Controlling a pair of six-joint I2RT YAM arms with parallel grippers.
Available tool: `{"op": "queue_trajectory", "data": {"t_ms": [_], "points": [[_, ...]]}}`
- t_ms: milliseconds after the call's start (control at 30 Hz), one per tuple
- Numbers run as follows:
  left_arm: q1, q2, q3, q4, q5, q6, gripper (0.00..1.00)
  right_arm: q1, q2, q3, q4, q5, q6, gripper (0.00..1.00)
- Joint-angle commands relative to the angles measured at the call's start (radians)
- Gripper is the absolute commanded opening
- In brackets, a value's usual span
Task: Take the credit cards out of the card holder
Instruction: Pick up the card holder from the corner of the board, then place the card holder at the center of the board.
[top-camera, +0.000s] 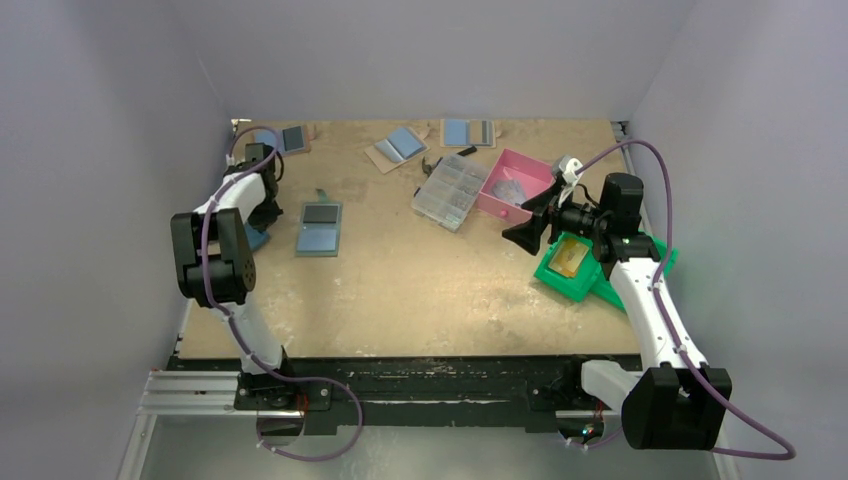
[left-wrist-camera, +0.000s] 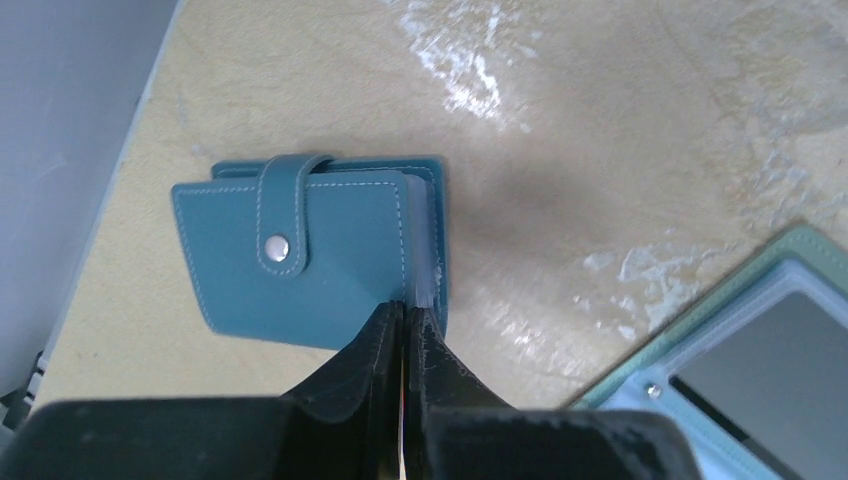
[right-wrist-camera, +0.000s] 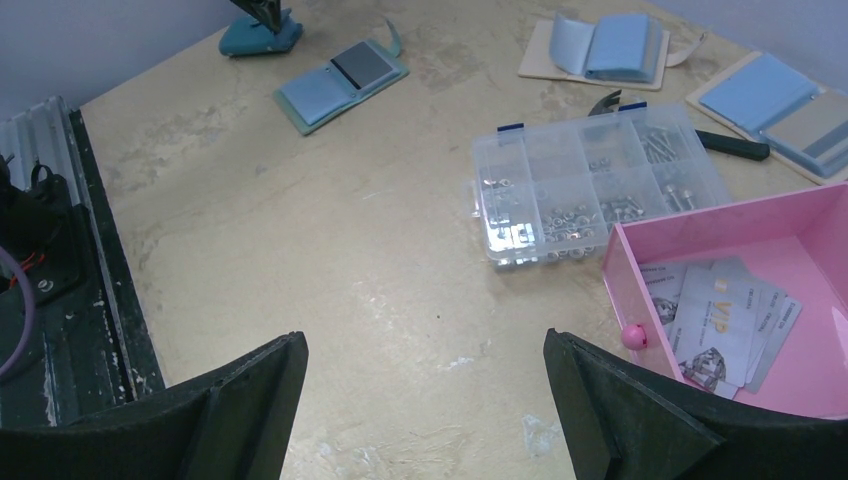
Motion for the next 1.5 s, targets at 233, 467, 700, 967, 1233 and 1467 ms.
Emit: {"op": "queue_trajectory", "data": {"t_ms": [233, 467, 700, 967, 1233, 1467], "points": [[0.002, -0.53, -0.235, 0.135, 0.23, 0.116, 0.0, 0.004, -0.019, 0.019, 0.017, 0.003, -0.003, 0.99], [0.002, -0.761, -0.306, 0.169, 0.571, 0.137, 0.0, -0.004, -0.025, 0.008, 0.028, 0.009, -0.001, 0.99], [-0.167, -0.821, -0.348, 0.222, 0.78, 0.041, 0.0, -0.019, -0.027, -0.007, 0.048, 0.01, -0.001, 0.99], [-0.519, -0.798, -0.42, 0.368, 0.726, -0.087, 0.0, -0.027, -0.029, -0.036, 0.061, -0.013, -0.027, 0.99], [-0.82, -0.67, -0.374, 0.431, 0.532, -0.052, 0.0, -0.034, -0.022, -0.051, 0.064, -0.024, -0.047, 0.99], [-0.974, -0.55, -0.286, 0.411, 0.385, 0.123, 0.0, -0.044, -0.034, -0.073, 0.064, -0.031, -0.068, 0.99]]}}
